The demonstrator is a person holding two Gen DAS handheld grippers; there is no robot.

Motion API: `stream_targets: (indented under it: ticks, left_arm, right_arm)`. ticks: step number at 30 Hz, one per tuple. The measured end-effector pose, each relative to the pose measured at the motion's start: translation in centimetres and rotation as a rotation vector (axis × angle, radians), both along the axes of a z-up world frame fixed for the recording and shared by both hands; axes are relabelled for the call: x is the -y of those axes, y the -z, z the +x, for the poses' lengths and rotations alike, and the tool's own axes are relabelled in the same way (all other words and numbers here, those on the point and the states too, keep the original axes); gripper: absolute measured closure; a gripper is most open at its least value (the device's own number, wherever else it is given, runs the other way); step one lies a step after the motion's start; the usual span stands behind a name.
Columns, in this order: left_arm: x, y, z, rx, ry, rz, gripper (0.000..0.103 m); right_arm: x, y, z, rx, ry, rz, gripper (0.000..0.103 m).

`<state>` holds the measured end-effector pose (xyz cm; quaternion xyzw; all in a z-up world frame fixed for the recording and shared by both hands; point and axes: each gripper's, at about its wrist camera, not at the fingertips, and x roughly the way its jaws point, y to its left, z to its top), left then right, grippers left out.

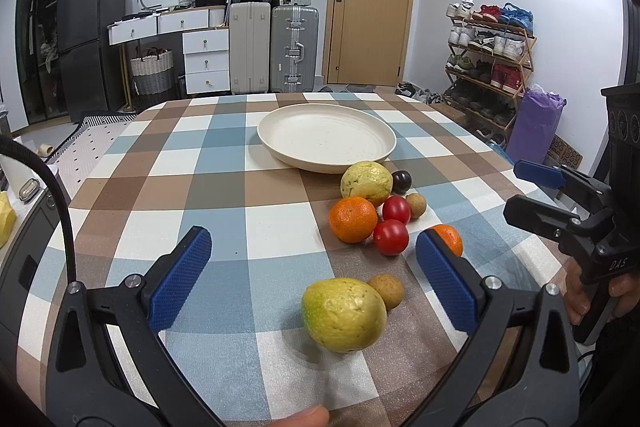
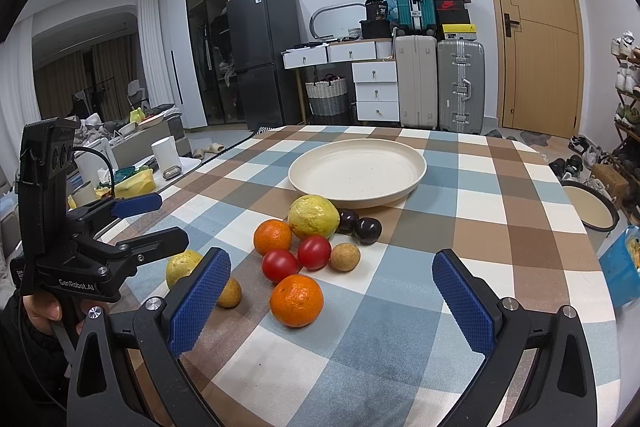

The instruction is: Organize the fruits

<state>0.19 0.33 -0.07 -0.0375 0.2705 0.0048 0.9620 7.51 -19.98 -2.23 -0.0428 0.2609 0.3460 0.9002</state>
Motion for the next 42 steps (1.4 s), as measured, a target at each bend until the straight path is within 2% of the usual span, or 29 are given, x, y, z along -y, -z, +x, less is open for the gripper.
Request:
stream_targets:
  ticks: [42]
  left_arm:
    - [-0.02,0.0,0.0,-0.001,-0.001,0.0,0.001]
  right_arm:
    - [-0.02,0.16,-0.11,-0.006,0.006,-0.003,0.0]
